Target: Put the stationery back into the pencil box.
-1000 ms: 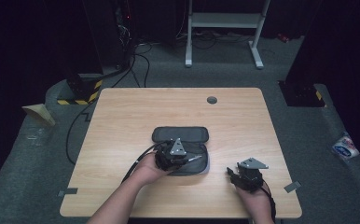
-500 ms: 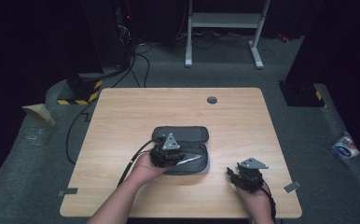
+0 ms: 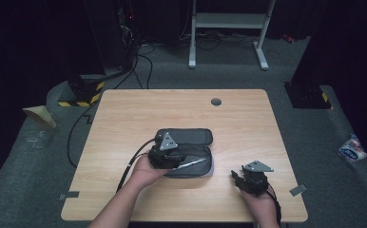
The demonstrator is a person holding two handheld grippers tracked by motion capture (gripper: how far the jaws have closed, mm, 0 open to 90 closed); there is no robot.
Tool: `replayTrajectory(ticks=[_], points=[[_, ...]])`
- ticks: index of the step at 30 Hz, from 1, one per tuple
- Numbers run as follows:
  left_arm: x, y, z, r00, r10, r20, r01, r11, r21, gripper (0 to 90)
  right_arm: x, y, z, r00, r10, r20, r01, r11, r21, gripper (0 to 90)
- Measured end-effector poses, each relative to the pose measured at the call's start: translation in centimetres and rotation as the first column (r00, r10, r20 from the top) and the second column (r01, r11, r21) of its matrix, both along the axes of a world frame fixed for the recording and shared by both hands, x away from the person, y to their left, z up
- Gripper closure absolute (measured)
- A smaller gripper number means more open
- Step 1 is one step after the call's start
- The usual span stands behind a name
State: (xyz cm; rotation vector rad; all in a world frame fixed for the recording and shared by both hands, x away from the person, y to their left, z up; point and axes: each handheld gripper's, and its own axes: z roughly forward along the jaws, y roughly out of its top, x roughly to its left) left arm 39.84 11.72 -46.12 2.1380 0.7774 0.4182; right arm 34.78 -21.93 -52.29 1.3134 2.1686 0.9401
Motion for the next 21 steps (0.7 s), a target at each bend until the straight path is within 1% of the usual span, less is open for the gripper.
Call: replayTrajectory(ticks=[2, 6, 8, 12, 17, 19, 21], points=[[0.1, 0.3, 0.2, 0.9998, 0.017, -0.007, -0.017, 0.9995, -0.026, 42.6, 0.0, 0.0, 0.0, 1.0, 0.0, 0.0, 0.0, 1.0, 0.0, 49.0], [0.1, 1.0, 0.5, 0.9992, 0.04, -0.007, -0.041, 0.9973, -0.061, 37.1, 0.0, 0.0, 0.0, 1.0, 0.001, 0.001, -0.001, 1.0, -0.001, 49.0], [0.0, 1.3, 0.6, 0.9987, 0.05, -0.002, -0.05, 0.9968, -0.061, 32.8, 0.0, 0.0, 0.0, 1.0, 0.001, 0.001, -0.001, 1.0, -0.001, 48.9], [0.0, 2.2, 0.8, 0.9967, 0.082, -0.001, -0.081, 0.9928, -0.088, 24.7, 0.0, 0.0, 0.0, 1.0, 0.001, 0.001, -0.001, 1.0, -0.001, 49.0], [-0.2, 3.6, 1.0, 0.9918, 0.127, 0.013, -0.126, 0.9884, -0.085, 15.9, 0.0, 0.0, 0.0, 1.0, 0.001, 0.001, -0.001, 1.0, -0.001, 49.0], [-0.3, 4.4, 1.0, 0.9904, 0.136, 0.025, -0.134, 0.9883, -0.073, 15.3, 0.0, 0.0, 0.0, 1.0, 0.001, 0.001, -0.001, 1.0, -0.001, 48.9], [-0.6, 5.2, 1.0, 0.9879, 0.153, 0.027, -0.15, 0.9855, -0.079, 14.5, 0.0, 0.0, 0.0, 1.0, 0.001, 0.001, -0.001, 1.0, -0.001, 49.0]])
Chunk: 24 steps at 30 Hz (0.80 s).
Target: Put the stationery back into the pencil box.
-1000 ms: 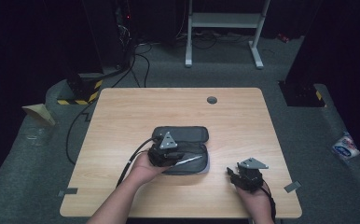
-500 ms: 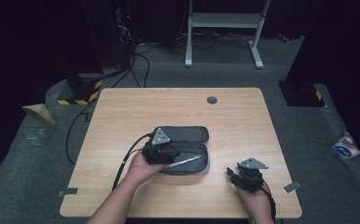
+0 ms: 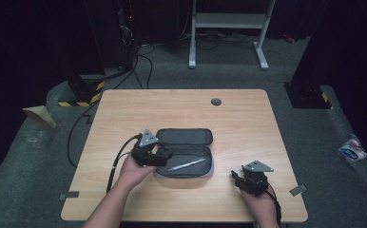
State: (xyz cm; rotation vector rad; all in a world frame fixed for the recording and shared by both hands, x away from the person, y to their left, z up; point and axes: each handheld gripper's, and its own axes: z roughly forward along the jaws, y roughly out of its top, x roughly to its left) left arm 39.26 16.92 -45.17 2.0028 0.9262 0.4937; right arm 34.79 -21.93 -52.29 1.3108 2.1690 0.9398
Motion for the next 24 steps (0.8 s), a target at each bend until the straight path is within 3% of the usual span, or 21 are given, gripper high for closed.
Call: replayTrajectory(ticks=[7, 12, 15, 20, 24], points=[[-1.0, 3.8, -0.2, 0.9965, 0.083, -0.003, -0.083, 0.9963, -0.022, 12.9, 0.0, 0.0, 0.0, 1.0, -0.001, -0.001, 0.001, 1.0, 0.001, 48.9], [-1.9, 7.0, -1.0, 0.9849, 0.172, -0.022, -0.172, 0.985, -0.015, 13.0, 0.0, 0.0, 0.0, 1.0, -0.002, -0.001, 0.002, 1.0, 0.001, 48.9], [-2.6, 9.0, -2.1, 0.974, 0.222, -0.046, -0.222, 0.975, 0.002, 13.4, 0.0, 0.0, 0.0, 1.0, -0.001, -0.001, 0.001, 1.0, 0.001, 48.9], [-3.9, 12.1, -4.6, 0.9416, 0.318, -0.111, -0.315, 0.9481, 0.044, 13.5, 0.0, 0.0, 0.0, 1.0, -0.005, -0.003, 0.005, 1.0, 0.001, 48.9], [-5.0, 13.6, -6.3, 0.9225, 0.356, -0.15, -0.346, 0.9341, 0.089, 13.6, 0.0, 0.0, 0.0, 1.0, -0.006, -0.003, 0.006, 1.0, 0.001, 48.9]])
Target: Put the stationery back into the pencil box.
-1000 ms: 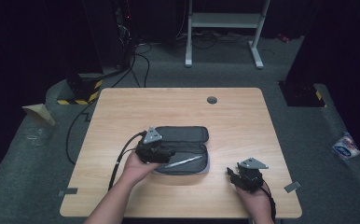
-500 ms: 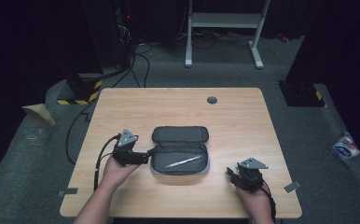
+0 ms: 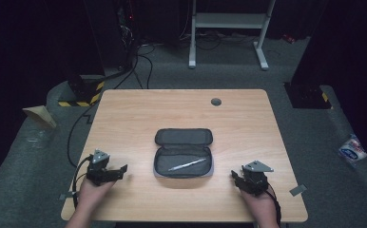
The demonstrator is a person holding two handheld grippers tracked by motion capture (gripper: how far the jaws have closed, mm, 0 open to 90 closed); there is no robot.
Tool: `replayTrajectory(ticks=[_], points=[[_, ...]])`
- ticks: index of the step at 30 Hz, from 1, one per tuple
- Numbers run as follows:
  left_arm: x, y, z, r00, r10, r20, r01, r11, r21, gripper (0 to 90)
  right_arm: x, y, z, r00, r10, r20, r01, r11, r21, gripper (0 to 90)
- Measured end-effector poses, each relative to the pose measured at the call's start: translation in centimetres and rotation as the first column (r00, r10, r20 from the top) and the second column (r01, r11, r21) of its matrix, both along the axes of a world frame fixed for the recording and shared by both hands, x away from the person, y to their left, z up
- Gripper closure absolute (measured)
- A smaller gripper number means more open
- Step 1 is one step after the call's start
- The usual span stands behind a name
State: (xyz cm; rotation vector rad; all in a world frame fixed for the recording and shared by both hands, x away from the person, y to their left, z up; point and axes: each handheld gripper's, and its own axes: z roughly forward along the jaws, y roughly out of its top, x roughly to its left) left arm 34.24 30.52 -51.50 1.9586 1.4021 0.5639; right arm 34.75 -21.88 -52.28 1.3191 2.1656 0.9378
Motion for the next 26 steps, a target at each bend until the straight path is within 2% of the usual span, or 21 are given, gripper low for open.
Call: replayTrajectory(ticks=[2, 3, 5, 7, 9, 11, 13, 26], points=[[-0.6, 0.2, -0.7, 0.9998, 0.002, -0.019, -0.002, 0.9989, 0.047, 13.6, 0.0, 0.0, 0.0, 1.0, -0.001, 0.0, 0.001, 1.0, 0.0, 48.8], [-0.9, 0.3, -1.1, 1.0, 0.001, -0.009, 0.0, 0.9987, 0.051, 11.4, 0.0, 0.0, 0.0, 1.0, -0.001, 0.0, 0.001, 1.0, 0.0, 48.8], [-1.8, 0.4, -1.4, 0.9997, 0.017, 0.02, -0.018, 0.9993, 0.033, 12.2, 0.0, 0.0, 0.0, 1.0, -0.001, 0.0, 0.001, 1.0, 0.001, 48.8], [-2.2, 0.0, -1.4, 0.9987, 0.032, 0.041, -0.033, 0.9987, 0.04, 15.3, 0.0, 0.0, 0.0, 1.0, 0.0, -0.001, 0.0, 1.0, 0.001, 48.7], [-2.4, -0.4, -1.5, 0.9994, 0.009, 0.033, -0.01, 0.9996, 0.026, 15.9, 0.0, 0.0, 0.0, 1.0, 0.001, 0.001, -0.001, 1.0, 0.0, 48.6], [-2.5, -0.7, -1.5, 0.9988, -0.036, 0.033, 0.035, 0.999, 0.028, 15.4, 0.0, 0.0, 0.0, 1.0, 0.0, 0.001, 0.0, 1.0, 0.001, 48.6], [-2.4, -0.8, -1.5, 0.9978, -0.057, 0.033, 0.056, 0.9981, 0.027, 15.0, 0.0, 0.0, 0.0, 1.0, -0.002, -0.001, 0.002, 1.0, 0.003, 48.4], [-2.3, -0.6, -1.5, 0.9976, -0.062, 0.031, 0.062, 0.998, 0.014, 15.3, 0.3, 0.2, 0.0, 1.0, -0.006, -0.001, 0.006, 1.0, 0.001, 48.0]])
